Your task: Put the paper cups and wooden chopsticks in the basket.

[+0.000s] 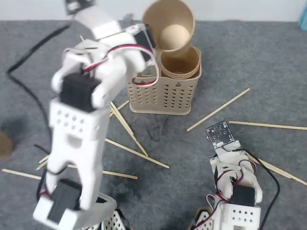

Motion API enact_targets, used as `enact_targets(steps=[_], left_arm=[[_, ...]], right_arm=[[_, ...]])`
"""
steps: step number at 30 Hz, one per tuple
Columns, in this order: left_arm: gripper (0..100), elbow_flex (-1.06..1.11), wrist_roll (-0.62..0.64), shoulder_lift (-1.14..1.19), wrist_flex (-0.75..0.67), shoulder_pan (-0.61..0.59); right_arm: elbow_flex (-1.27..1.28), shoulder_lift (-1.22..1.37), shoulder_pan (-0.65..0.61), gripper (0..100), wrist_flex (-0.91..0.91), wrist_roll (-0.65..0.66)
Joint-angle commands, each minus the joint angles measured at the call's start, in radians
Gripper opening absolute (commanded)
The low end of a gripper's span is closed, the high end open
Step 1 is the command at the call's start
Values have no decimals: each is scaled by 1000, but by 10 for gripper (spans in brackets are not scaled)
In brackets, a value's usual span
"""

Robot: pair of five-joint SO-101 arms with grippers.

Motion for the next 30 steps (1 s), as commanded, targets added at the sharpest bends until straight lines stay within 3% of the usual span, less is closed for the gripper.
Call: enact_targets(steps=[1,22,24,30], left_arm=[[12,-13,11,38,-23,6],[19,-16,3,180,38,32],[61,-16,3,180,37,29],[335,-30,3,176,87,-12]], right_arm=[[-6,-15,2,8,-10,9],[-6,-15,2,8,-12,9],[-6,-15,2,8,-12,9],[-6,-15,2,8,-12,9]])
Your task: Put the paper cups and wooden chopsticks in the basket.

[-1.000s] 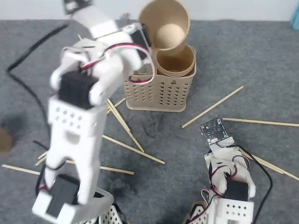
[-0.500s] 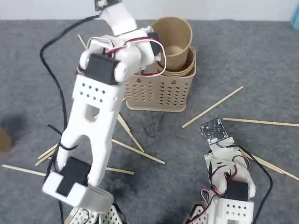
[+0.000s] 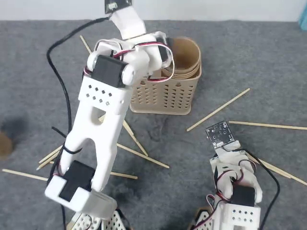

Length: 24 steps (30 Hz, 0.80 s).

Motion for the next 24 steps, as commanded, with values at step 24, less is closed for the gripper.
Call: enact_targets(steps=[24], left_arm=[[9,196,-215,-87,-184,32]], right_arm=[[-5,-15,-5,8,-12,35]])
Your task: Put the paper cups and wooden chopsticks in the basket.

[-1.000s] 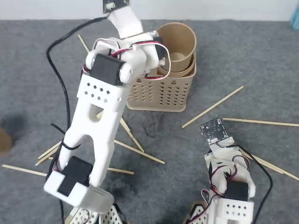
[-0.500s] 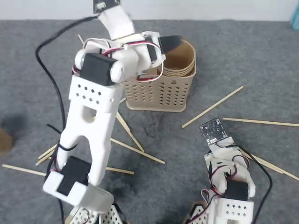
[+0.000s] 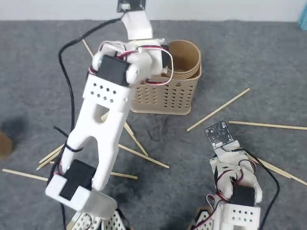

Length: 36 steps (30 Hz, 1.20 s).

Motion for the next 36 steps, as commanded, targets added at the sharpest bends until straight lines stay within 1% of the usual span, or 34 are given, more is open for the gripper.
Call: enact_targets(steps=[1,4,7,9,11,16,23,26,29,33,36], left_arm=[[9,140,-25,-135,-146,29],[10,358,-60,-276,-339,52],[10,559,-58,-382,-552,54],[10,662,-58,-430,-644,54],[10,731,-58,-457,-671,60],[10,852,-63,-471,-684,92],[11,1021,-64,-473,-868,92],[11,1013,-64,-482,-882,87],[11,966,-64,-559,-856,69],[11,860,-58,-713,-753,14],[11,791,-60,-816,-618,-98]], right_arm=[[-5,-15,-5,8,-12,14],[-5,-15,-5,8,-13,14],[-5,-15,-5,8,-13,14],[-3,-15,-5,8,-22,14],[-3,-15,-5,8,-24,14],[-3,-15,-5,8,-25,14],[-3,-15,-5,8,-25,14],[-3,-15,-5,8,-25,14],[-3,-15,-5,8,-25,14],[-3,-15,-5,8,-25,14],[-3,-15,-5,8,-25,14]])
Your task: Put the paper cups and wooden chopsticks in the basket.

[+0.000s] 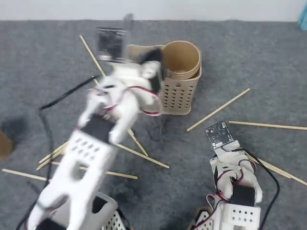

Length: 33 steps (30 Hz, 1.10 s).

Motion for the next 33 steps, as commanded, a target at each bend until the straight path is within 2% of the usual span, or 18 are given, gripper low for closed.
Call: enact_targets(steps=[1,4,8,13,16,19,23,27,30,33], left_arm=[[11,-108,-12,-147,164,-152],[11,-150,-12,-215,344,-379],[12,-147,-44,-236,529,-758],[12,-74,-196,-169,591,-1117],[13,-48,-276,-100,589,-1258],[13,-21,-316,-5,517,-1336],[13,-13,-322,135,393,-1372],[78,-44,-410,267,391,-1347],[143,-48,-427,336,391,-1333],[137,-59,-431,393,385,-1332]], right_arm=[[-3,-15,-5,8,-25,14],[-3,-15,-5,8,-25,14],[-3,-15,-5,8,-25,14],[-3,-15,-5,8,-25,14],[-3,-15,-5,8,-19,14],[-3,-15,-5,8,-16,14],[-3,-15,-5,8,-16,14],[-3,-15,-5,8,-15,14],[-3,-15,-5,8,-15,14],[-3,-15,-5,8,-15,14]])
